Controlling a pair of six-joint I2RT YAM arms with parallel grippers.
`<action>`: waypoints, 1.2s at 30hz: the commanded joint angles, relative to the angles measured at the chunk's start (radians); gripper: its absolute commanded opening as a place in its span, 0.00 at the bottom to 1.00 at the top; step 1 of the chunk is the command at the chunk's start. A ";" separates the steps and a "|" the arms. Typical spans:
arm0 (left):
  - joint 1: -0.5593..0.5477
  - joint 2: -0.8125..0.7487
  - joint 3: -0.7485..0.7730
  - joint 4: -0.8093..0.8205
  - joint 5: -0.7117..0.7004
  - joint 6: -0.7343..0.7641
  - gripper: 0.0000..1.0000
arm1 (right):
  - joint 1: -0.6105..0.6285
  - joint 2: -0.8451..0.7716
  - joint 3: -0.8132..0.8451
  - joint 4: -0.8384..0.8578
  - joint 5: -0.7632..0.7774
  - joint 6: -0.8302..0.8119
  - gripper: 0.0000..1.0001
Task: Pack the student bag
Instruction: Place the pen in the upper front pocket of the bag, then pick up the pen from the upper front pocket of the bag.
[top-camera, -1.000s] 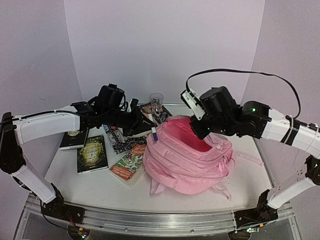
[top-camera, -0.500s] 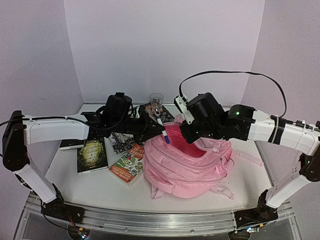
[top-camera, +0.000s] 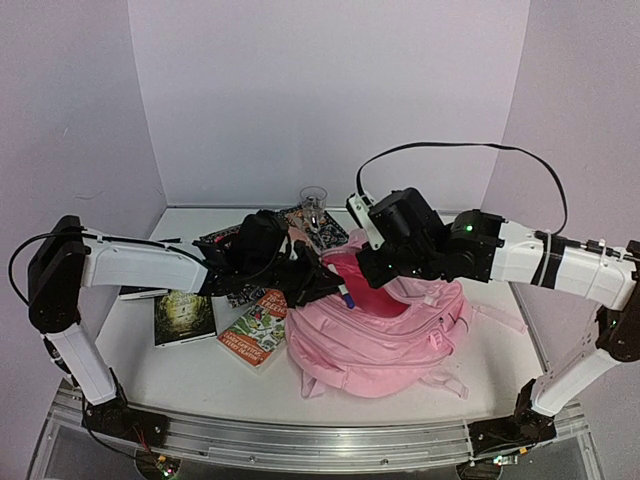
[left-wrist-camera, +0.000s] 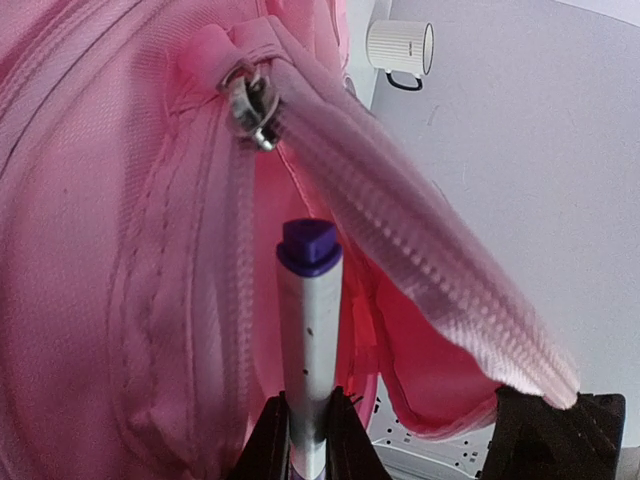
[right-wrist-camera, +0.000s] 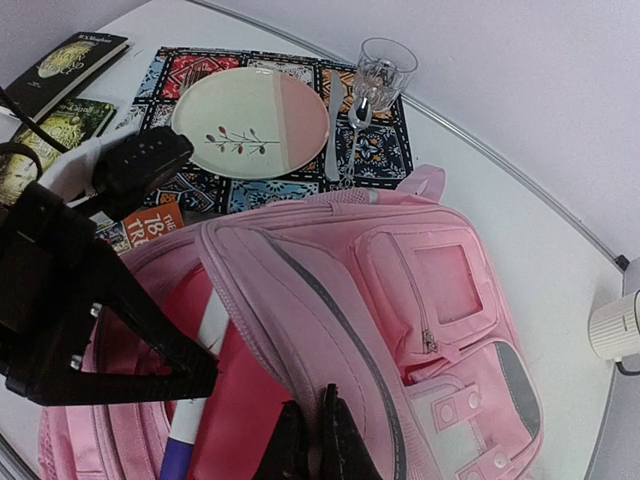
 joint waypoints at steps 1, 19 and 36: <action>-0.007 0.028 0.077 0.045 -0.034 -0.044 0.02 | 0.002 -0.002 0.037 0.111 0.016 0.015 0.00; 0.004 -0.081 0.022 -0.026 -0.106 0.143 0.70 | -0.001 -0.114 -0.108 0.110 0.278 -0.104 0.00; 0.178 -0.295 -0.130 -0.711 -0.374 0.491 0.75 | -0.008 -0.216 -0.195 0.073 0.290 -0.073 0.00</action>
